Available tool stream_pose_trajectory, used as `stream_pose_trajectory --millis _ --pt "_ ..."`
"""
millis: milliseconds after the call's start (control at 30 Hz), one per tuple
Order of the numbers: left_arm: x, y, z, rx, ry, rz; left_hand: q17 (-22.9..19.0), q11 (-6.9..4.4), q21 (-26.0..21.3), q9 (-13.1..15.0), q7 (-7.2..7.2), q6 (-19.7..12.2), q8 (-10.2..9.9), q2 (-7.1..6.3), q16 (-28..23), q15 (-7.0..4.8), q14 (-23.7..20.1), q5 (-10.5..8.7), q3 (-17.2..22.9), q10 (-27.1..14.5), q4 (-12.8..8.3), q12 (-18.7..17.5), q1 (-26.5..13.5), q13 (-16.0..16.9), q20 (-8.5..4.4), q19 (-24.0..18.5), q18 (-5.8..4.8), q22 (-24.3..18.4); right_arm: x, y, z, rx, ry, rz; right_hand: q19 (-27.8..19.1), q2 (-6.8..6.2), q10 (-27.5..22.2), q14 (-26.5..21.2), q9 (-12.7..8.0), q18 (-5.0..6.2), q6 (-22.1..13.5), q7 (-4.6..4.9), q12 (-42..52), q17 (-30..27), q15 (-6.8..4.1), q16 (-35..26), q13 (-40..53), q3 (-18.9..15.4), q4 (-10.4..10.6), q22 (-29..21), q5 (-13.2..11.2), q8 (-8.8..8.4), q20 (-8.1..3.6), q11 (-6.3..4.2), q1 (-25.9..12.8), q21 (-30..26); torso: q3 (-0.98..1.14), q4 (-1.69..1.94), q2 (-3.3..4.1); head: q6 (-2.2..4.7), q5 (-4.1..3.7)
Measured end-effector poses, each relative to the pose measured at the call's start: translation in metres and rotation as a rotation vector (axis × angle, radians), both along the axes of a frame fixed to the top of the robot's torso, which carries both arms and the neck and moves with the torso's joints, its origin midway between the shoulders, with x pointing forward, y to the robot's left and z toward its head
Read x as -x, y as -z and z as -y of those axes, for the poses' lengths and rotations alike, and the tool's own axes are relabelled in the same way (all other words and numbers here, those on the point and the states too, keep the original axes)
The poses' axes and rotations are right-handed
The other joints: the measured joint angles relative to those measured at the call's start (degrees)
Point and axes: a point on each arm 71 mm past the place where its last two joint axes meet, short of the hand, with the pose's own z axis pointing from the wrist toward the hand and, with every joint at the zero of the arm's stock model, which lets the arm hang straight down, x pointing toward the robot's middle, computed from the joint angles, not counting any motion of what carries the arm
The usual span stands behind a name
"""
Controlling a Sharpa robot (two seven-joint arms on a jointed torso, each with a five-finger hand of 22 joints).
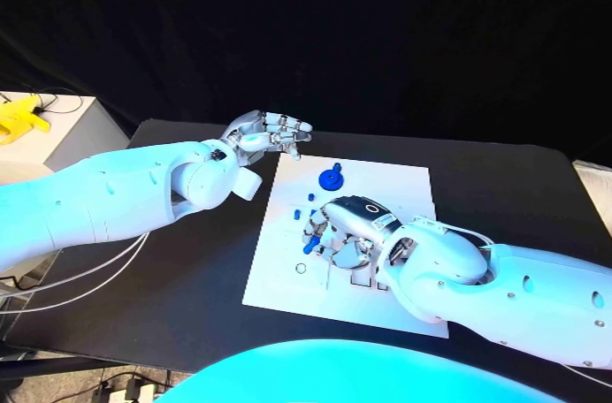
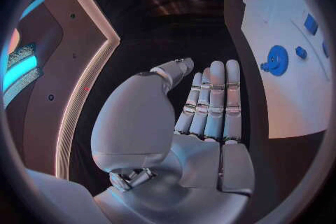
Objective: Assemble the parts on the task board
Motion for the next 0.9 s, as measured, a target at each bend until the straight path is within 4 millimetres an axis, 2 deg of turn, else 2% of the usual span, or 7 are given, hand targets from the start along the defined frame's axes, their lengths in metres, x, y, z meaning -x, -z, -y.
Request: stream_pose_trajectory --millis 500,900 --pt "0.0 0.0 0.001 0.002 0.004 -0.001 0.0 0.0 0.0 0.0 0.0 0.0 0.0 0.0 0.0 0.0 0.0 0.0 0.0 0.0 0.0 0.0 0.0 0.0 0.0 0.0 0.0 0.0 0.008 0.022 -0.014 0.031 -0.039 -0.016 0.0 -0.53 0.0 0.0 0.18 0.01 -0.12 -0.11 -0.22 -0.05 0.0 -0.26 0.88 0.0 -0.05 -0.01 0.25 -0.03 0.0 0.0 -0.52 -0.22 0.08 -0.11 0.0 0.0 1.15" --pt "0.0 0.0 0.002 0.003 0.006 -0.002 0.0 0.0 -0.07 0.0 -0.03 -0.03 0.0 0.0 0.0 0.0 0.0 0.0 0.0 0.0 0.0 0.0 0.0 0.0 0.0 0.0 0.0 0.0 0.01 0.03 -0.016 0.059 -0.046 -0.017 0.0 -0.68 0.0 0.0 0.17 0.01 -0.17 -0.13 -0.57 -0.2 0.0 -0.26 2.0 0.29 -0.07 -0.02 0.26 -0.11 0.0 -0.01 -0.67 -0.44 0.1 -0.09 -0.01 0.0 1.51"
